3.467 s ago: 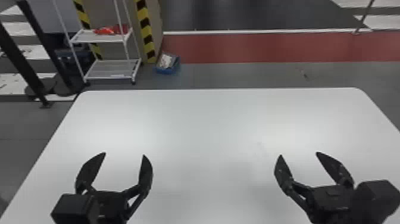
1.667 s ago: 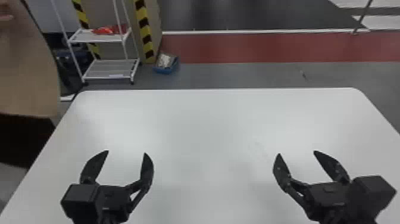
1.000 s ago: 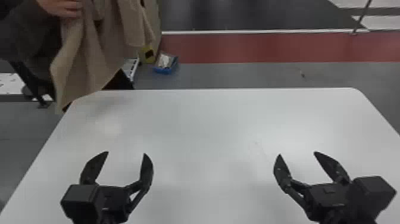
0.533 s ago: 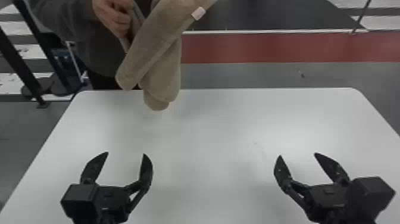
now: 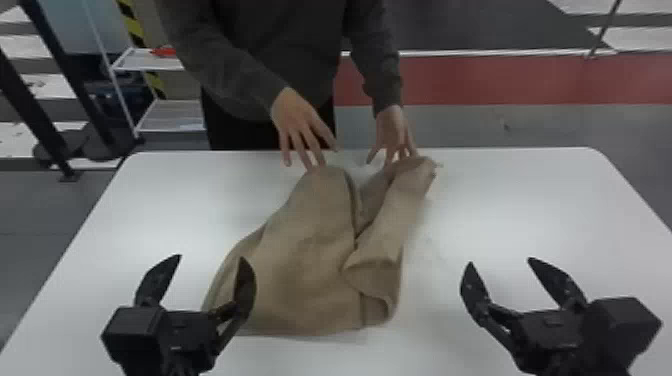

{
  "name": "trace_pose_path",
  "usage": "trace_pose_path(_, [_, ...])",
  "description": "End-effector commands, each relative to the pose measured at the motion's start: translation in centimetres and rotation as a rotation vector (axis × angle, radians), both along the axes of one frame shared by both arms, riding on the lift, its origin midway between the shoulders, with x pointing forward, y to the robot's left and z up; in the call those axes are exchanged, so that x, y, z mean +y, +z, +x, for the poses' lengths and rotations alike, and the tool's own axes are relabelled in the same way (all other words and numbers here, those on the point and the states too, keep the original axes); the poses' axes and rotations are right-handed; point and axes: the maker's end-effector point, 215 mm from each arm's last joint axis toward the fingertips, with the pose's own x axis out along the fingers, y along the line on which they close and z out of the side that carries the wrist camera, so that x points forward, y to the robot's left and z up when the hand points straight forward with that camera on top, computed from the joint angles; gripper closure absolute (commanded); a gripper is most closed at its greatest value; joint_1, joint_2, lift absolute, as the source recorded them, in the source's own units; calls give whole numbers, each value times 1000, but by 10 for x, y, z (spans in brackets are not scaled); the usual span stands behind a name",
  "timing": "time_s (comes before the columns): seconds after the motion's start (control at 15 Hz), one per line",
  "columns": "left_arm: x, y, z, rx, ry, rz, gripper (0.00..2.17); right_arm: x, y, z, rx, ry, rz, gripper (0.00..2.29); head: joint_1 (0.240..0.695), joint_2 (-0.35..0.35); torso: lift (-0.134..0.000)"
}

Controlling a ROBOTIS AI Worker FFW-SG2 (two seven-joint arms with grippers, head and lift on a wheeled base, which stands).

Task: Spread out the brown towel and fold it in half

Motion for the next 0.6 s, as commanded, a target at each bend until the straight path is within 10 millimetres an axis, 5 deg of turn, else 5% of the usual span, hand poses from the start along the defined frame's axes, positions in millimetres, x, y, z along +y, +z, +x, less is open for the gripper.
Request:
trace_pose_path(0.0, [0, -2, 0, 2, 3, -5, 100, -2, -1, 0, 2, -3, -1, 83, 695, 36, -128])
trace_pose_path(0.53, [0, -3, 0, 5, 3, -5, 100, -8, -1, -2, 2, -12, -7, 83, 695, 25, -128])
